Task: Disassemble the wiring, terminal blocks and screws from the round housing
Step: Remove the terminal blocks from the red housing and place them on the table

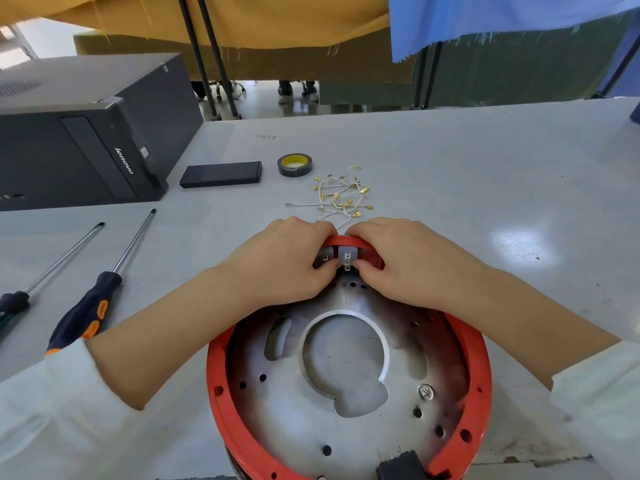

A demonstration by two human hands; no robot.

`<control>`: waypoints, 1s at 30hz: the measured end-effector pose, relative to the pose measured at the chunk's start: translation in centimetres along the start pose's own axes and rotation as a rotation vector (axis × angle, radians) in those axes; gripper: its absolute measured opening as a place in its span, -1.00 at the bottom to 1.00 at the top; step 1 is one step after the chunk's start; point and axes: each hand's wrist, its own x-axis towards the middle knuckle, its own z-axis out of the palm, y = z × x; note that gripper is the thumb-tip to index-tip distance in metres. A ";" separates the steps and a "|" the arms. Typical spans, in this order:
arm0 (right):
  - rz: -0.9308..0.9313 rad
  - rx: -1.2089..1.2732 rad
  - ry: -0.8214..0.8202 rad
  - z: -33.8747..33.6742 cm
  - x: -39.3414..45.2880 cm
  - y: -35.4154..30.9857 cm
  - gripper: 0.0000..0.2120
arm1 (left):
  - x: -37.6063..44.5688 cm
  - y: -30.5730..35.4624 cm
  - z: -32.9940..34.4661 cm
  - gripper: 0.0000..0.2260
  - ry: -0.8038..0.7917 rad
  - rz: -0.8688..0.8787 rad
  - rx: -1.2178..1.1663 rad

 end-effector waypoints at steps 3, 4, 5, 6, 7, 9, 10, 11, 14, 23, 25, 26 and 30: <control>0.000 0.011 0.040 0.2 0.0 0.0 -0.79 | 0.1 -0.1 0.1 -0.81 0.031 0.007 0.013; 0.003 0.015 0.050 0.2 0.1 0.1 -0.81 | 0.1 -0.1 0.2 -0.80 0.037 0.014 0.027; 0.008 0.021 0.056 0.2 0.1 0.1 -0.82 | 0.2 -0.1 0.3 -0.80 0.041 0.019 0.037; 0.012 0.028 0.057 0.1 0.2 0.1 -0.82 | 0.3 -0.1 0.3 -0.80 0.040 0.022 0.043; 0.015 0.035 0.055 0.1 0.2 0.1 -0.83 | 0.4 -0.1 0.3 -0.80 0.037 0.021 0.045; 0.018 0.047 0.053 0.0 0.3 0.2 -0.83 | 0.4 -0.2 0.3 -0.79 0.034 0.016 0.045; 0.017 0.048 0.056 0.0 0.3 0.1 -0.83 | 0.5 -0.3 0.3 -0.79 0.034 0.016 0.045; 0.014 0.041 0.059 0.1 0.3 0.1 -0.83 | 0.5 -0.3 0.3 -0.79 0.034 0.018 0.046; -0.006 -0.001 0.060 0.3 0.0 0.0 -0.80 | 0.5 -0.3 0.3 -0.79 0.031 0.030 0.070; -0.003 0.013 0.101 0.3 0.0 0.1 -0.76 | 0.5 -0.4 0.6 -0.78 0.036 0.050 0.104; 0.001 0.017 0.106 0.2 0.2 0.2 -0.77 | 0.5 -0.5 0.6 -0.78 0.034 0.048 0.087; 0.005 0.015 0.102 0.2 0.3 0.2 -0.77 | 0.6 -0.5 0.6 -0.79 0.034 0.045 0.079; 0.028 0.009 0.105 0.1 0.4 0.1 -0.79 | 0.6 -0.6 0.5 -0.77 0.036 0.031 0.048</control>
